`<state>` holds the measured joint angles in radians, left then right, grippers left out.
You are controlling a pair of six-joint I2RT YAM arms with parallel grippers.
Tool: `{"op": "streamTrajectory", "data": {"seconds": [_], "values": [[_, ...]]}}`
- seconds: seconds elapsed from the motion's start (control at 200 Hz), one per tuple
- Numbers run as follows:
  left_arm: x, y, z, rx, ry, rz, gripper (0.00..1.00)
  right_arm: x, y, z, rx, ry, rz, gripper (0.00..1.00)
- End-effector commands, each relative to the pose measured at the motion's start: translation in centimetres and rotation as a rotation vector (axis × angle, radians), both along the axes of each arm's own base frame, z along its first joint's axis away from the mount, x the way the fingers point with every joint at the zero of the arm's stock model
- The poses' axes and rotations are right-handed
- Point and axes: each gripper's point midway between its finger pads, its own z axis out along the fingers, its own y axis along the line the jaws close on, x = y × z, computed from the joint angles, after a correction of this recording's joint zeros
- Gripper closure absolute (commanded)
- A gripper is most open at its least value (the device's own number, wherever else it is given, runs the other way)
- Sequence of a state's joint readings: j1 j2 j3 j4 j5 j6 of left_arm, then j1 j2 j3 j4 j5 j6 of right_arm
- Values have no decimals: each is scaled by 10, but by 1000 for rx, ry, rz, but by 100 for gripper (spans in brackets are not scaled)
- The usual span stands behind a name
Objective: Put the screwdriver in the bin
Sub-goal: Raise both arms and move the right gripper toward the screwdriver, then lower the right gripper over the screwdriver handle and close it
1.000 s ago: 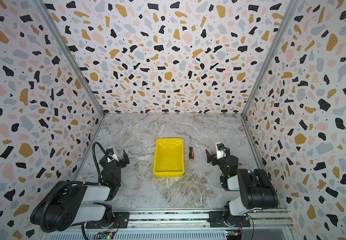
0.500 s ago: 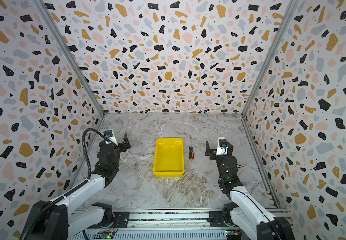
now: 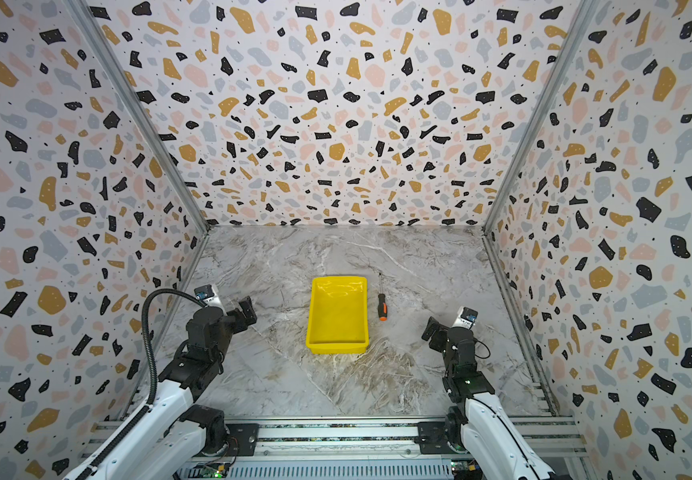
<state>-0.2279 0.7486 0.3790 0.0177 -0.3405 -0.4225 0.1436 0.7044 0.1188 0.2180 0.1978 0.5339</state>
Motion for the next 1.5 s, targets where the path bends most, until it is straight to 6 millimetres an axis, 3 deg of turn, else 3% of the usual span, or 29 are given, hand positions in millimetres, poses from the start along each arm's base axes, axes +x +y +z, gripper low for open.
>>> {"op": "streamTrajectory", "data": {"seconds": [0.0, 0.18, 0.39, 0.506, 0.646, 0.786, 0.866, 0.961, 1.091, 1.257, 1.437, 1.497], "values": [[-1, -2, -14, -45, 28, 14, 0, 7, -1, 13, 73, -62, -28, 1], [5, -4, -27, -29, 120, 16, 0, 8, -2, 5, 90, -38, -47, 1], [-8, 5, -25, -73, 46, 61, 0, 0, -29, -19, 100, 76, -246, 1], [-20, 24, -31, -82, 40, 186, 0, 1, -29, -15, 76, 105, -244, 1], [-20, 24, -28, -82, 40, 181, 0, 0, -30, -3, 73, 95, -244, 1], [-21, 27, -28, -76, 47, 200, 0, 10, -15, 18, 101, 53, -150, 1], [-21, 27, -28, -77, 48, 199, 0, 11, -17, 14, 157, 68, -179, 1], [-24, 31, -28, -70, 56, 228, 0, 23, -11, 22, 201, 45, -102, 1], [-36, 50, -25, -50, 52, 342, 0, 39, 17, 34, 254, 23, 35, 1], [-41, 53, -25, -82, 10, 364, 0, 51, 82, 41, 194, 45, 241, 2], [-46, 55, -21, -91, -16, 366, 0, 63, 135, 17, 110, 217, 379, 8], [-46, 55, -20, -96, -28, 363, 0, 68, 145, 7, 115, 289, 408, 17]]}}
